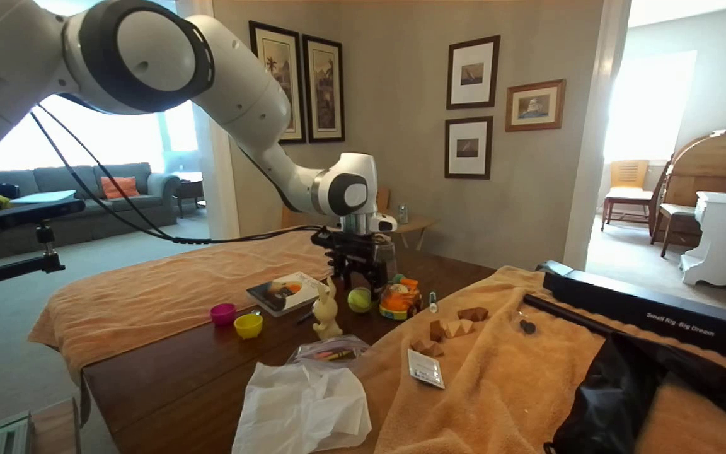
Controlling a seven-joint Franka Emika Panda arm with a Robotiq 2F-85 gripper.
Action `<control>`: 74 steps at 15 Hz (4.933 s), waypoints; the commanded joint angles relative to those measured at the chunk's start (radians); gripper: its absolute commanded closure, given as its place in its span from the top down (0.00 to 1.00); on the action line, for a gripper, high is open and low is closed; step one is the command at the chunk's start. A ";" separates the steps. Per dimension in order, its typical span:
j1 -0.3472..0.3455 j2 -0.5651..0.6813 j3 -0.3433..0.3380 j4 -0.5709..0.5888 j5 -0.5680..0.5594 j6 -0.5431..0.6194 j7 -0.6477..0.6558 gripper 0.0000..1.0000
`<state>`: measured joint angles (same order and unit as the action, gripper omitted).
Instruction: Move the green ball forward
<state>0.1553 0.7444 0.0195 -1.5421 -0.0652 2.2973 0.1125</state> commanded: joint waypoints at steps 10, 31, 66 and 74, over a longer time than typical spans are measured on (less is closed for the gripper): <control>-0.012 -0.045 0.060 0.026 0.058 -0.037 -0.026 0.41; -0.023 -0.016 0.110 0.279 0.311 -0.836 0.074 0.41; 0.104 0.272 0.010 0.712 -0.112 -1.266 -0.092 0.92; 0.183 0.285 -0.069 0.848 -0.310 -1.338 -0.011 1.00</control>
<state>0.2867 0.9877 -0.0125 -0.7707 -0.2478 0.9582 0.1803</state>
